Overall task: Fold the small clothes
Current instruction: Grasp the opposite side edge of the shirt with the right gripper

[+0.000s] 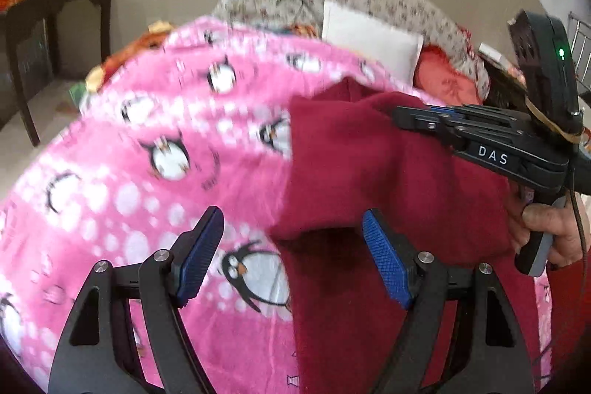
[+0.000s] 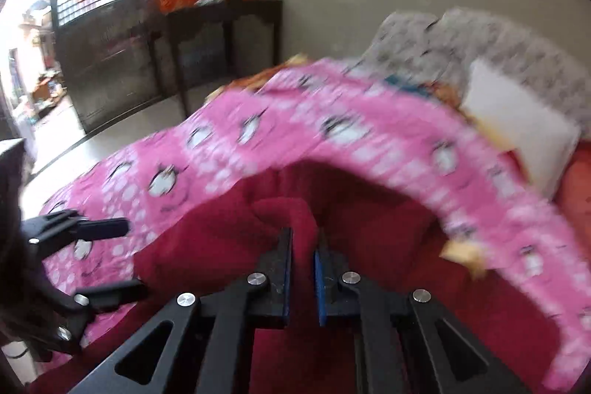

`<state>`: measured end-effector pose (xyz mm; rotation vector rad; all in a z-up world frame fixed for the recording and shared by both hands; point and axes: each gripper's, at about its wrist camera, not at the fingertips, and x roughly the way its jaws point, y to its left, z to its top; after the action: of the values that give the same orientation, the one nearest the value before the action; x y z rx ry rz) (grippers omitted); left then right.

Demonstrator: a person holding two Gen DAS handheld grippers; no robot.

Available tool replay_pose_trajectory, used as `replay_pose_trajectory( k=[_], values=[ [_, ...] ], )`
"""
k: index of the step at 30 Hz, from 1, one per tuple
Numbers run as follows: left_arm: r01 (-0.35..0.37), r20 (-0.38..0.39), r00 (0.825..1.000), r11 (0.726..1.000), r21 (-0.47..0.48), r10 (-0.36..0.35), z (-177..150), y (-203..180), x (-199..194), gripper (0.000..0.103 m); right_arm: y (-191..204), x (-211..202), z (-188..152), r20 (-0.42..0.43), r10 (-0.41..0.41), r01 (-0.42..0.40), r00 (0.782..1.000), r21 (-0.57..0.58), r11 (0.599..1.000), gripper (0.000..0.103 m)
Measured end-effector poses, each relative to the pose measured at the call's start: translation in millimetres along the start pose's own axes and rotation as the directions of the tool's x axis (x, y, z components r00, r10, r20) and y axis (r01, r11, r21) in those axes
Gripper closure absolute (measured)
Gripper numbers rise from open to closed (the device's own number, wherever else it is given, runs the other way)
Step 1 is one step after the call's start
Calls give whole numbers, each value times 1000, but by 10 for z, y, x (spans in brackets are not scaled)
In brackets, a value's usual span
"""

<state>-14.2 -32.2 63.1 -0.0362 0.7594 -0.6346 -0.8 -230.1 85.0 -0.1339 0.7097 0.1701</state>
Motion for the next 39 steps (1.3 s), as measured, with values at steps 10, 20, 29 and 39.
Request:
replay_pose_trajectory(
  k=[10, 20, 29, 39],
  values=[
    [-39, -50, 998, 999, 29, 40, 16, -124, 190, 25, -540, 123, -240, -147, 58, -29, 987, 191, 981, 86],
    [1, -7, 1000, 993, 117, 0, -163, -348, -104, 25, -1141, -1063, -1194, -148, -200, 231, 969, 242, 942, 59],
    [-175, -18, 983, 971, 162, 180, -147, -429, 331, 25, -1104, -977, -1449, -124, -235, 259, 964, 239, 936, 96],
    [-234, -77, 969, 972, 5, 234, -122, 117, 528, 25, -1206, -1013, -988, -83, -526, 532, 846, 85, 842, 97]
  ],
)
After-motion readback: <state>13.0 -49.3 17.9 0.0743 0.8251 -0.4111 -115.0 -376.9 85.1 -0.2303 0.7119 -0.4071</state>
